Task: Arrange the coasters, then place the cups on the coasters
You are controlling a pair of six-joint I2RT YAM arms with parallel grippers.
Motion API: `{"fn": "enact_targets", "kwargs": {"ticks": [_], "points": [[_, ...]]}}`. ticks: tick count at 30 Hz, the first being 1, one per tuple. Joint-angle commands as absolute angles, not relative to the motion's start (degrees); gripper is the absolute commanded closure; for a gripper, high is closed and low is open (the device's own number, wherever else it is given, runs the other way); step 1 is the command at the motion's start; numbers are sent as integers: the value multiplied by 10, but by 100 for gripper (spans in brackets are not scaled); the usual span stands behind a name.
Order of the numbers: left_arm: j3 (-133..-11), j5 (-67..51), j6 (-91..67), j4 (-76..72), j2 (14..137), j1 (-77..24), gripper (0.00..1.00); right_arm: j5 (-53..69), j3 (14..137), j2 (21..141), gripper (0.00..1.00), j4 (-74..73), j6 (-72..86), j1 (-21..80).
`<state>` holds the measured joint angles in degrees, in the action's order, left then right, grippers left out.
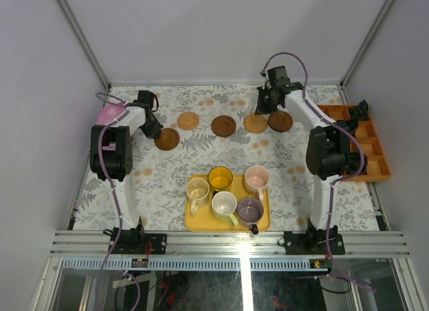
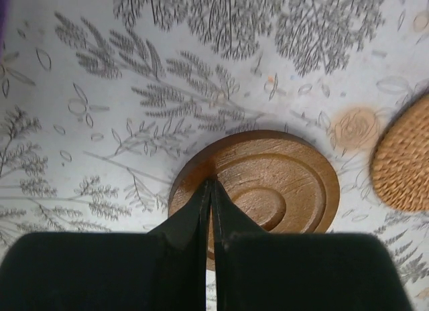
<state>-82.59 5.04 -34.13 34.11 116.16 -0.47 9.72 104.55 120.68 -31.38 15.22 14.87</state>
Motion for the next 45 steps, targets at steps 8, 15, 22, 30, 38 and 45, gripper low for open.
{"fn": "enact_targets", "kwargs": {"ticks": [8, 15, 22, 30, 38, 45], "points": [[-902, 48, -352, 333, 1236, 2, 100, 231, 1201, 1277, 99, -294, 134, 177], [-936, 45, -360, 333, 1257, 5, 100, 278, 1315, 1367, 99, -283, 132, 204], [-974, 37, -368, 323, 1293, 5, 100, 303, 1322, 1414, 99, -246, 133, 224], [-1081, 45, -392, 318, 1359, 13, 100, 295, 1247, 1389, 99, -236, 123, 228], [-1110, -5, -391, 308, 1383, 15, 100, 294, 1217, 1366, 99, -223, 119, 233], [-1029, -38, -384, 277, 1347, 10, 100, 288, 1211, 1359, 99, -219, 119, 238]]}}
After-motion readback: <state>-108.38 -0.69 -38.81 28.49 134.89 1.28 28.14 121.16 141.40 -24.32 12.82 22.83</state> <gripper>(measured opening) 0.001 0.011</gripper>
